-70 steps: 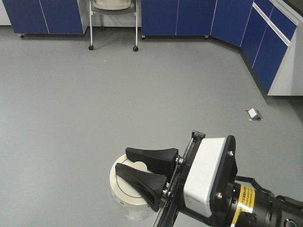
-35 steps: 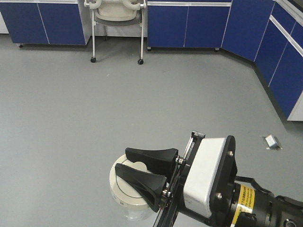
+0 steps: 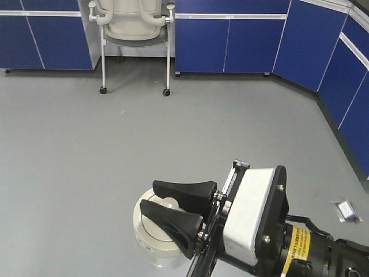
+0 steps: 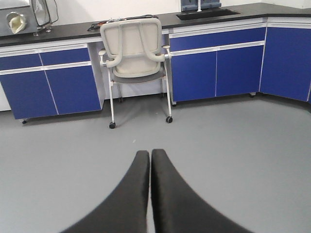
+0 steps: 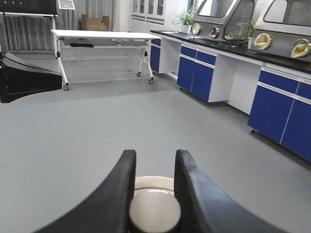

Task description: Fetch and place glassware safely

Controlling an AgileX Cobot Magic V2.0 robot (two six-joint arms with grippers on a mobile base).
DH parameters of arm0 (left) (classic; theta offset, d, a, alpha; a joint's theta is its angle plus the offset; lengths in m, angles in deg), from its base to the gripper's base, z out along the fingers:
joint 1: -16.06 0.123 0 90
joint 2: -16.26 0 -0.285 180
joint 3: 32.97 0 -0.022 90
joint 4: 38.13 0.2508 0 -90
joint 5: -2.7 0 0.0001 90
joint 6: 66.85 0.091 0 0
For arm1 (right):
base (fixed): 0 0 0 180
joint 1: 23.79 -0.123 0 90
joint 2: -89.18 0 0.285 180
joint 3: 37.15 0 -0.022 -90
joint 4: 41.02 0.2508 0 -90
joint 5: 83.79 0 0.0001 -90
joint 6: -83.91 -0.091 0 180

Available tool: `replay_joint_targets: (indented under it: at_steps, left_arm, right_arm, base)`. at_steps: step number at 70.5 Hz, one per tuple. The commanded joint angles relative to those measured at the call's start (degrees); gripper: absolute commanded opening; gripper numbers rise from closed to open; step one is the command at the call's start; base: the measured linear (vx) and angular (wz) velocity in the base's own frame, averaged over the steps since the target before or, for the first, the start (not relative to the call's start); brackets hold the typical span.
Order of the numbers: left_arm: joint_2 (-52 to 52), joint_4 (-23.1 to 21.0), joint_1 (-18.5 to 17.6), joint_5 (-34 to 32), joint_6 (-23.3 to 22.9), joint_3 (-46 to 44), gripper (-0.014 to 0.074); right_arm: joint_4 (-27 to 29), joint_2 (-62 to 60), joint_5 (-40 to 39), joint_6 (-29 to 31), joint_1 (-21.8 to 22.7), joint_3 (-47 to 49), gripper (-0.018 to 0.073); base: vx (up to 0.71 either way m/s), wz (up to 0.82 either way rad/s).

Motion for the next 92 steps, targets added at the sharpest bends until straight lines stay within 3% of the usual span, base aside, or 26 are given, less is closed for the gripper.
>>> replay_joint_targets:
  at_steps: [1,66,92]
  left_arm:
    - [-0.7,-0.4,-0.3,-3.8,0.0,-1.3,-0.0007]
    - [-0.7,-0.4,-0.3,-3.7,0.0,-1.3,-0.0007]
    - [-0.7,-0.4,-0.3,-3.7,0.0,-1.3,-0.0007]
  right_arm:
    - [0.8,-1.5,-5.8,-0.1,0.0,1.5,-0.0003]
    - [0.8,-1.5,-5.8,-0.1,0.0,1.5,-0.0003]
    - [0.8,-1.5,-5.8,-0.1,0.0,1.5,-0.0003]
  base:
    - [0.5,-0.06]
    - [0.49,-0.04]
    - [0.36,-0.35]
